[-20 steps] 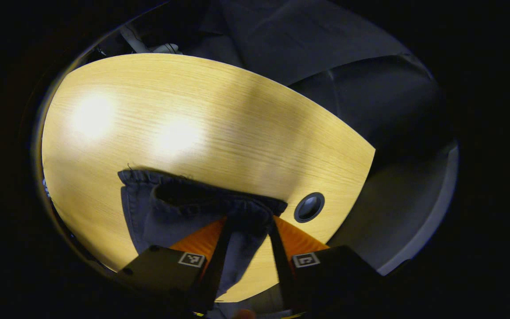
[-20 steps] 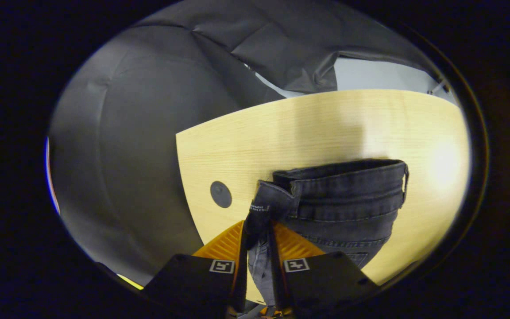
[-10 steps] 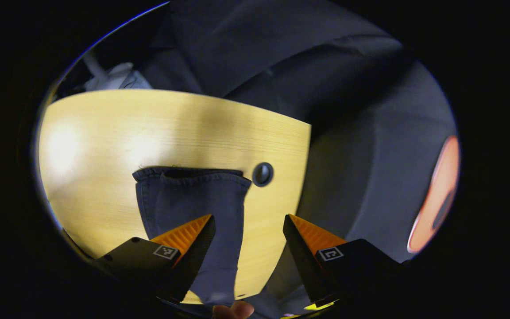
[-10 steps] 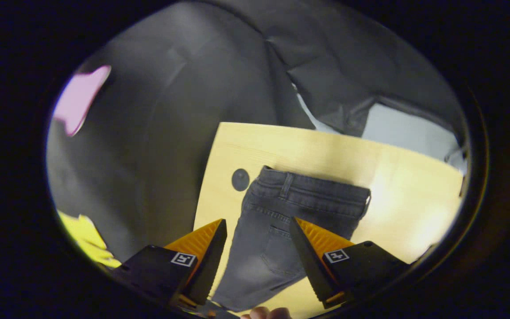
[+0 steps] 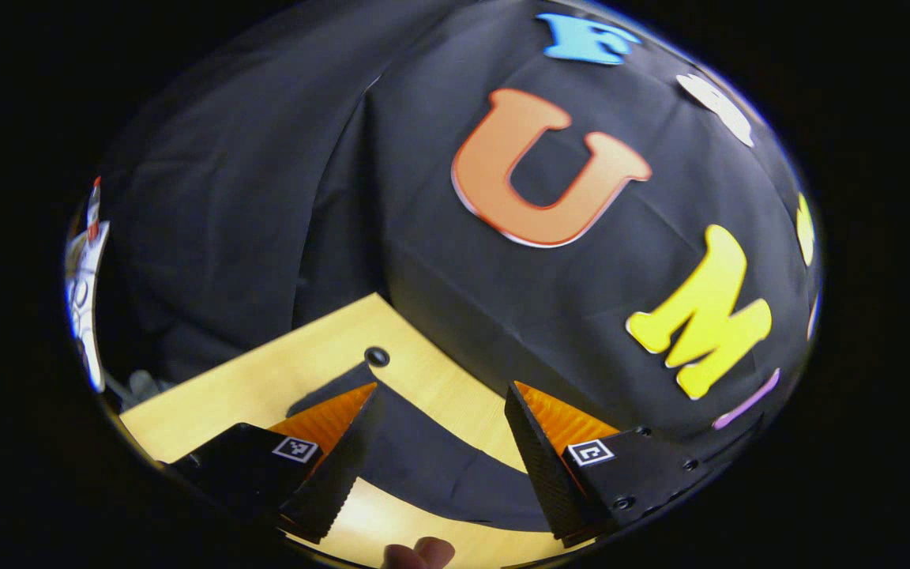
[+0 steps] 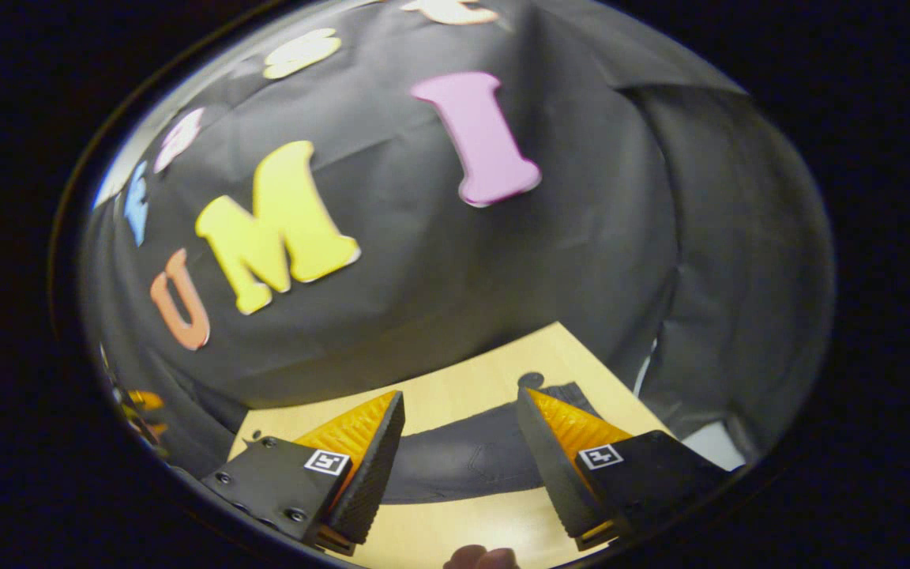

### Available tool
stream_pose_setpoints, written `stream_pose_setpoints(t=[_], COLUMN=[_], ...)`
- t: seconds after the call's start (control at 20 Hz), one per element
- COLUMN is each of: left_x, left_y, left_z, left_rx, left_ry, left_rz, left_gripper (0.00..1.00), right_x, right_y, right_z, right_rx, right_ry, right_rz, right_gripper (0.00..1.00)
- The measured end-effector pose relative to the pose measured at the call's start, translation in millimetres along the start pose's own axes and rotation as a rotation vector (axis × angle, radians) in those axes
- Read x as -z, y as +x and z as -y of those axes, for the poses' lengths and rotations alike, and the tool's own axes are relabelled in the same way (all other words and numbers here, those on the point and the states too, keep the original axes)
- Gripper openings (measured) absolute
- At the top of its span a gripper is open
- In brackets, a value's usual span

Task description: Grasp the waist and the cuffs of the jeans and fold them to make the two legs overlap; first hold the waist and fold one-third of the jeans toward the cuffs, then hold the cuffs and fold the remaining one-third in the same direction to finish folding.

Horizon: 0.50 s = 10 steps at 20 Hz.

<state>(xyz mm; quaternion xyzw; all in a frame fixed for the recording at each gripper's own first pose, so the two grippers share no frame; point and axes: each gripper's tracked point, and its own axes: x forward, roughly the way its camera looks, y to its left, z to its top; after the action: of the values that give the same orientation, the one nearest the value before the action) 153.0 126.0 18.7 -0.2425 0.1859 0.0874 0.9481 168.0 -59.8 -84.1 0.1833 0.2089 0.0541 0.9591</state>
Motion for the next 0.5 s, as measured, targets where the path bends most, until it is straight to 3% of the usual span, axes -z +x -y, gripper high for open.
stream_pose_setpoints(t=[0.2,0.35,0.5], left_x=[28.0,66.6,93.2], left_y=[-20.1,-31.5,-47.7], left_z=[20.8,28.2,44.7], left_rx=[0.035,0.089,0.132], left_ry=[0.194,0.317,0.345], left_rz=[0.111,0.132,0.115], left_gripper=[0.99,1.0,0.99], right_x=[23.6,26.2,43.5], right_y=[-3.0,6.7,14.7], right_z=[1.4,3.7,20.8], right_rx=[-0.006,0.051,0.133], right_ry=[-0.095,-0.086,-0.092], right_rz=[0.007,0.021,0.006], right_gripper=[0.9,0.9,0.98])
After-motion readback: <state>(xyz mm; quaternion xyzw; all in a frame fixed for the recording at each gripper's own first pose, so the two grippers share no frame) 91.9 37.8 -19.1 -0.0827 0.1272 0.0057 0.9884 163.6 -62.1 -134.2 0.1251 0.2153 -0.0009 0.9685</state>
